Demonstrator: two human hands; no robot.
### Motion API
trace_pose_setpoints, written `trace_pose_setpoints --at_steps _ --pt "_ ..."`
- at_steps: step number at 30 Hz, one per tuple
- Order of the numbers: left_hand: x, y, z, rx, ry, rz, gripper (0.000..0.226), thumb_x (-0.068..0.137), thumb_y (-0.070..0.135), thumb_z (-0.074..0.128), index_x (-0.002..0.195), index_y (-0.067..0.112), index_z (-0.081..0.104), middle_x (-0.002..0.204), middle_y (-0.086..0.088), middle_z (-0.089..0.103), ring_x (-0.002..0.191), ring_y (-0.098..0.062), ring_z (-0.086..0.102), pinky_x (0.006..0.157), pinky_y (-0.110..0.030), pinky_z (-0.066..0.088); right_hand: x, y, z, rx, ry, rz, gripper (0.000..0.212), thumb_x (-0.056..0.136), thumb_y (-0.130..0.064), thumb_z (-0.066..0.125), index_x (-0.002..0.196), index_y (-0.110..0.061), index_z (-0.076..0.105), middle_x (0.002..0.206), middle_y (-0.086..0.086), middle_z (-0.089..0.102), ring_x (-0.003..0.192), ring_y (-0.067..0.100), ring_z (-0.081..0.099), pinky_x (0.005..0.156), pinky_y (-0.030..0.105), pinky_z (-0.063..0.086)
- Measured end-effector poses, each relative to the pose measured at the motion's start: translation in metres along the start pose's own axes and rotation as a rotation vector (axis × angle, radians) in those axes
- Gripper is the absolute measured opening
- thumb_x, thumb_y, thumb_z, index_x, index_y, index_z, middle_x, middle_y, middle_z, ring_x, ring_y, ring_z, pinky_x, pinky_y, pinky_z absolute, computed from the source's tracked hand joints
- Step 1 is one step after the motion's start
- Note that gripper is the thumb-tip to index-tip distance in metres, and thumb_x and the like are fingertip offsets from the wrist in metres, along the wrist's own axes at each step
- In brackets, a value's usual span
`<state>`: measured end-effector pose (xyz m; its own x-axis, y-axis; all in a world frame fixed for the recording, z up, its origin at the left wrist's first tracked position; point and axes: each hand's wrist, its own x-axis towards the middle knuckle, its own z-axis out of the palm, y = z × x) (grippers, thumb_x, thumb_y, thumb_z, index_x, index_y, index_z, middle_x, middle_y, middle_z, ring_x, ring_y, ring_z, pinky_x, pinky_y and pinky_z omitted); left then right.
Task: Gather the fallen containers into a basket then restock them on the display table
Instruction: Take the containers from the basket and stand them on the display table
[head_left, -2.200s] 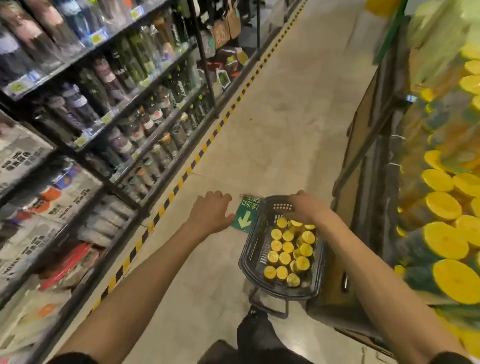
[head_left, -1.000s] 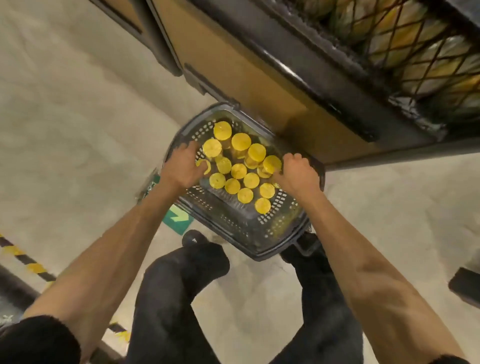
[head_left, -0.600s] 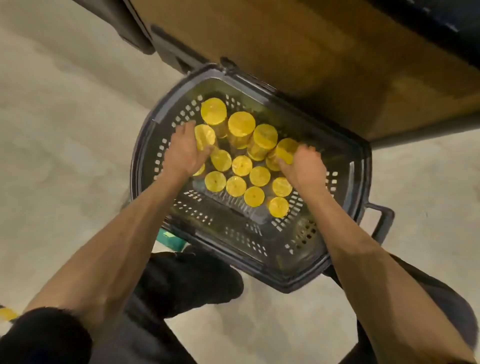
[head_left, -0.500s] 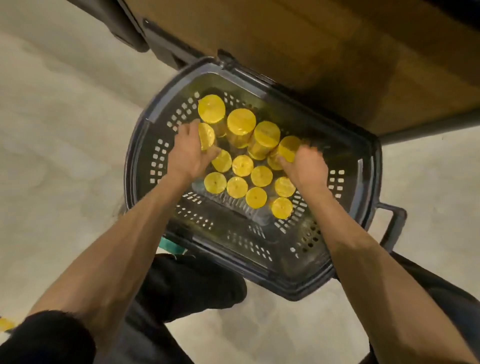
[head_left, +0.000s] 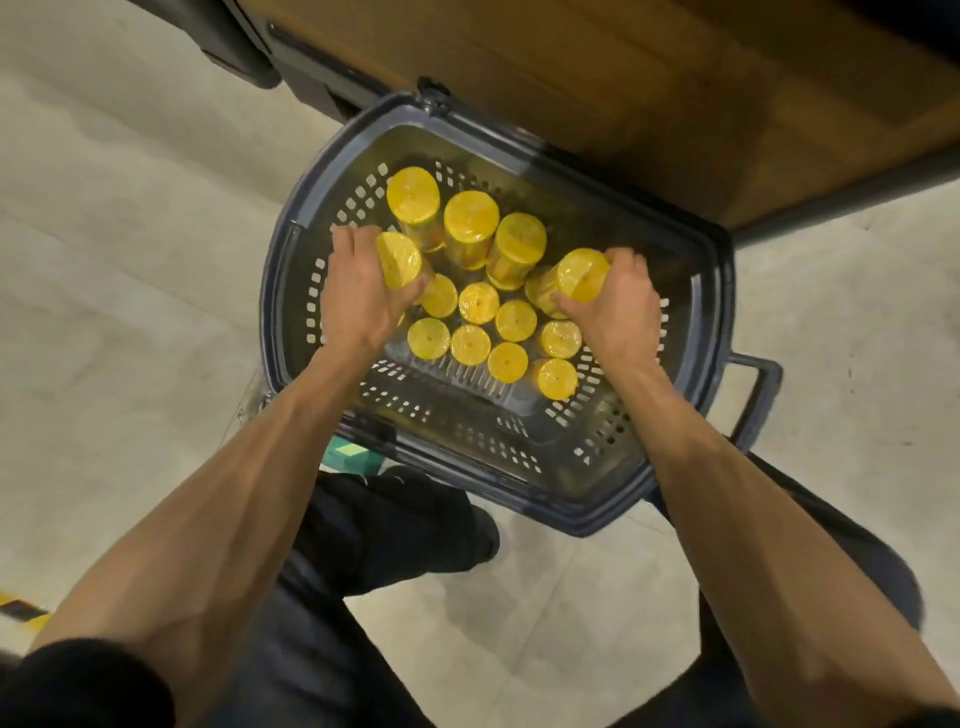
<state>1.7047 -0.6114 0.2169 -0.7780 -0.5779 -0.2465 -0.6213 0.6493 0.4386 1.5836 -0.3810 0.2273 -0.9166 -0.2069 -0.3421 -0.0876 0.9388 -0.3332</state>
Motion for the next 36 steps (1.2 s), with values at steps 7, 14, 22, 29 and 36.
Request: trace_pose_setpoints --at_steps 7,14,22,29,36 --pt "-0.060 0.066 -0.118 -0.096 -0.059 0.056 0.072 0.078 0.043 0.079 0.132 0.008 0.047 0.127 -0.015 0.044 0.113 -0.032 0.052 0.091 -0.043 0.047 -0.078 -0.034 -0.126 0.070 0.001 -0.014 0.074 0.072 -0.057 0.078 0.128 -0.017 0.051 0.123 0.004 0.056 0.109 0.024 0.058 0.080 0.036 0.047" --pt "-0.135 0.134 -0.245 -0.162 -0.062 0.202 0.070 0.076 0.041 0.082 0.133 0.018 0.048 0.130 -0.007 0.047 0.121 -0.022 0.047 0.101 -0.033 0.042 -0.166 -0.058 -0.273 0.194 0.071 0.010 0.075 0.063 -0.066 0.074 0.124 -0.028 0.055 0.121 -0.004 0.060 0.108 0.020 0.059 0.084 0.035 0.046" --pt "-0.210 0.251 -0.374 -0.172 0.022 0.347 0.072 0.073 0.046 0.080 0.133 0.022 0.049 0.121 0.003 0.051 0.116 -0.017 0.048 0.090 -0.034 0.044 -0.262 -0.053 -0.408 0.405 0.289 -0.014 0.068 0.063 -0.059 0.080 0.120 -0.032 0.055 0.116 -0.011 0.058 0.098 0.011 0.057 0.076 0.028 0.046" --pt "-0.257 0.343 -0.403 -0.204 0.089 0.463 0.076 0.072 0.043 0.082 0.136 0.020 0.048 0.124 0.001 0.053 0.113 -0.015 0.049 0.091 -0.030 0.044 -0.314 0.009 -0.497 0.540 0.465 -0.098 0.070 0.063 -0.045 0.088 0.123 -0.029 0.057 0.115 -0.009 0.057 0.096 0.008 0.056 0.076 0.026 0.050" --pt "-0.293 0.439 -0.381 -0.251 0.167 0.527 0.070 0.072 0.040 0.084 0.131 0.017 0.054 0.121 0.000 0.057 0.112 -0.018 0.050 0.093 -0.030 0.041 -0.321 0.089 -0.564 0.515 0.438 -0.139 0.068 0.062 -0.039 0.089 0.122 -0.034 0.057 0.111 -0.013 0.055 0.095 0.008 0.055 0.080 0.033 0.054"
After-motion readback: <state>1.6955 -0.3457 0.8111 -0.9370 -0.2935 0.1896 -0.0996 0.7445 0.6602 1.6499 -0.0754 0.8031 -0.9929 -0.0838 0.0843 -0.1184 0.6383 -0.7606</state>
